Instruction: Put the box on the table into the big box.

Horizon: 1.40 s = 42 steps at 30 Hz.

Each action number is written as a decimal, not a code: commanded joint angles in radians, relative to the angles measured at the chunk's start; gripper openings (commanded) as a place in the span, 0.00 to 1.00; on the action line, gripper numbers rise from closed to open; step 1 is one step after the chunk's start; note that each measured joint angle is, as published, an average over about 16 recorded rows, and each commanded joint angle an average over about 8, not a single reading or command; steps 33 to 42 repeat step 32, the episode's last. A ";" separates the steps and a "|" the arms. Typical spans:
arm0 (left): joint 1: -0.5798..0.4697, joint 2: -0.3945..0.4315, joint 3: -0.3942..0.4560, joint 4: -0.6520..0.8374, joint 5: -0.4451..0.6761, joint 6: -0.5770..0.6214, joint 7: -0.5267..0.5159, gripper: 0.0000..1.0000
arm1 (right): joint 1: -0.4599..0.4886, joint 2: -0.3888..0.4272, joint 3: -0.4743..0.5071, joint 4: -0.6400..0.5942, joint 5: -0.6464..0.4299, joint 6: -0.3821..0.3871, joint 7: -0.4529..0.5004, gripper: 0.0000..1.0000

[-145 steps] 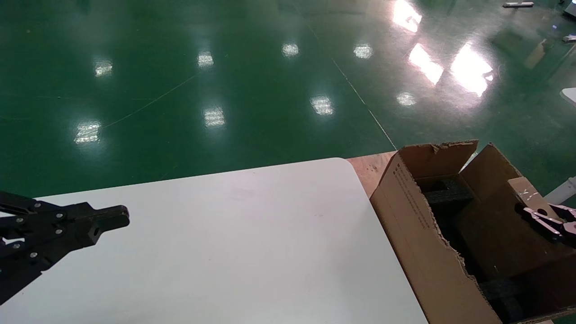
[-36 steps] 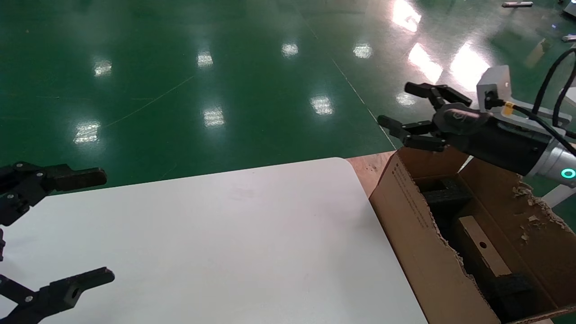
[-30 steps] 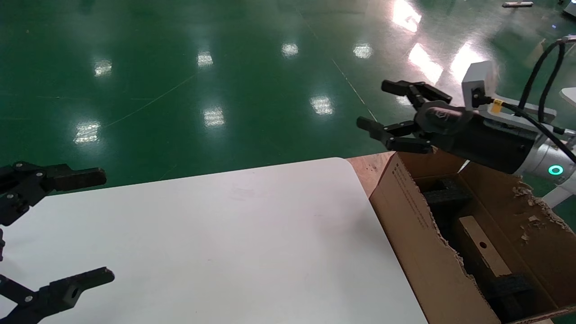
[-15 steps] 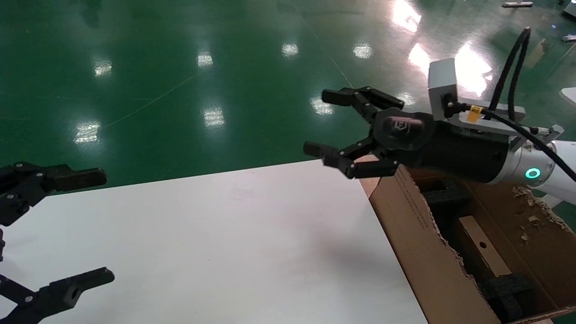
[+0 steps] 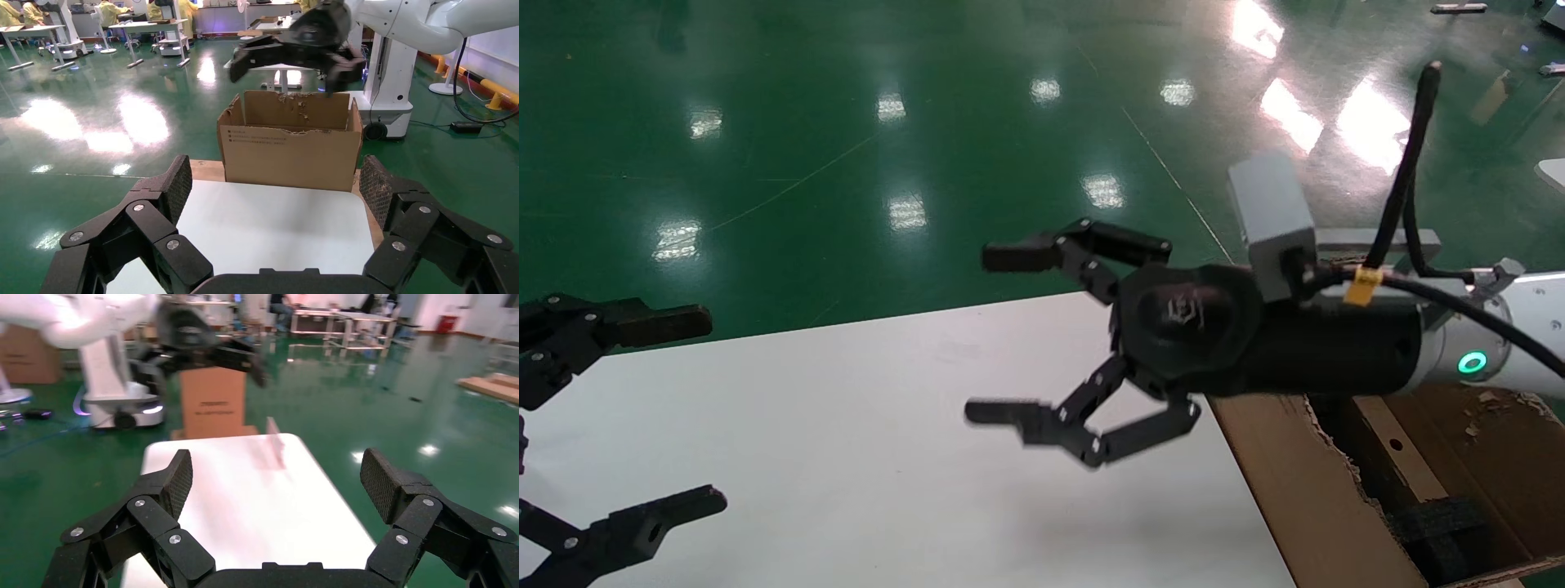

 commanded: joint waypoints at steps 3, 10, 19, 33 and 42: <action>0.000 0.000 0.000 0.000 0.000 0.000 0.000 1.00 | -0.021 -0.005 0.018 0.085 -0.003 -0.004 0.046 1.00; 0.000 0.000 0.000 0.000 0.000 0.000 0.000 1.00 | -0.032 -0.007 0.028 0.125 -0.005 -0.006 0.059 1.00; 0.000 0.000 0.000 0.000 0.000 -0.001 0.000 1.00 | -0.026 -0.006 0.023 0.100 -0.005 -0.005 0.052 1.00; 0.000 0.000 0.000 0.000 0.000 0.000 0.000 1.00 | -0.022 -0.006 0.019 0.086 -0.005 -0.004 0.047 1.00; 0.000 0.000 0.000 0.000 0.000 0.000 0.000 1.00 | -0.022 -0.006 0.019 0.086 -0.005 -0.004 0.047 1.00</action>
